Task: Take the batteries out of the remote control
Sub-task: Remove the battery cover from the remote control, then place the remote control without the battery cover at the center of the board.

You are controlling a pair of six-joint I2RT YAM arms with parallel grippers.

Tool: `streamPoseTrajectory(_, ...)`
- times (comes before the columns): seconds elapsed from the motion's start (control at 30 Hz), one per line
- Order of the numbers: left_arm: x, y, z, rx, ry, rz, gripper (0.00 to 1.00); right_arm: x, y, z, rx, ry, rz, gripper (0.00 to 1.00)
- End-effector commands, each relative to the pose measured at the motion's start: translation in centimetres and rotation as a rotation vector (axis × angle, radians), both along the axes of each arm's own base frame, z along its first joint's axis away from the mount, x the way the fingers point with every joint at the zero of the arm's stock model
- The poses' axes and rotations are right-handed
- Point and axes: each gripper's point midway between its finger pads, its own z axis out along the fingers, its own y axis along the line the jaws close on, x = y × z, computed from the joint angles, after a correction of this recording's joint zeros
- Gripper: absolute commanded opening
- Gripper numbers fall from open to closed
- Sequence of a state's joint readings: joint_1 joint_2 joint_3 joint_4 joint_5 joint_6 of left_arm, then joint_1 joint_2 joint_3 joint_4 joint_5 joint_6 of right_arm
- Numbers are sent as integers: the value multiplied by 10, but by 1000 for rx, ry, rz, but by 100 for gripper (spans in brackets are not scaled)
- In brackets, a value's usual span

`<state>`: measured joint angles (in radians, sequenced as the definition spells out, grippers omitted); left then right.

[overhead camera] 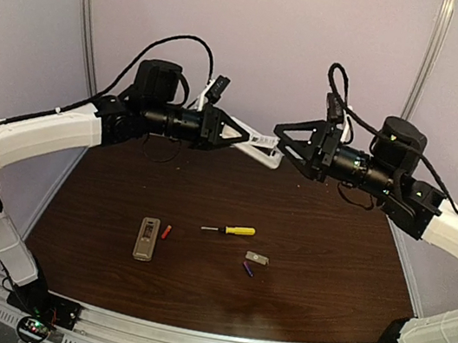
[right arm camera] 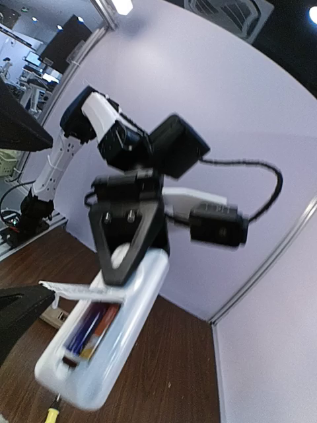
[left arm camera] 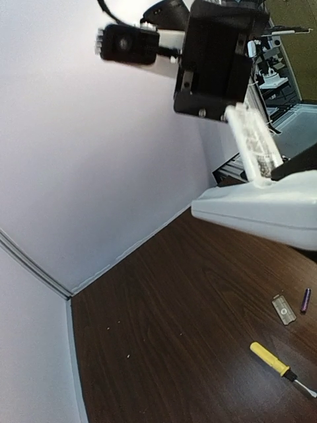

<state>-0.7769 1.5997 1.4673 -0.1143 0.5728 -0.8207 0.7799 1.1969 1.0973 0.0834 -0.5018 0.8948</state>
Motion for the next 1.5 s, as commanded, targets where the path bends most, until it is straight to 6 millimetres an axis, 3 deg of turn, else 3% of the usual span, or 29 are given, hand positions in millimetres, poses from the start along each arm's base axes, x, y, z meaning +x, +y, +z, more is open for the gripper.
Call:
streamPoseTrajectory(0.0, -26, -31, -20, 12, 24, -124, 0, -62, 11, 89, 218, -215, 265, 70)
streamPoseTrajectory(0.2, -24, -30, -21, 20, 25, -116, 0, -60, 12, 92, 209, -216, 261, 70)
streamPoseTrajectory(1.0, -10, -15, -33, 65, 29, -35, 0, -41, 14, 63, 60, -194, 167, 71)
streamPoseTrajectory(1.47, -17, -4, -38, 77, 33, -26, 0, -34, 10, 56, -40, -206, 126, 74)
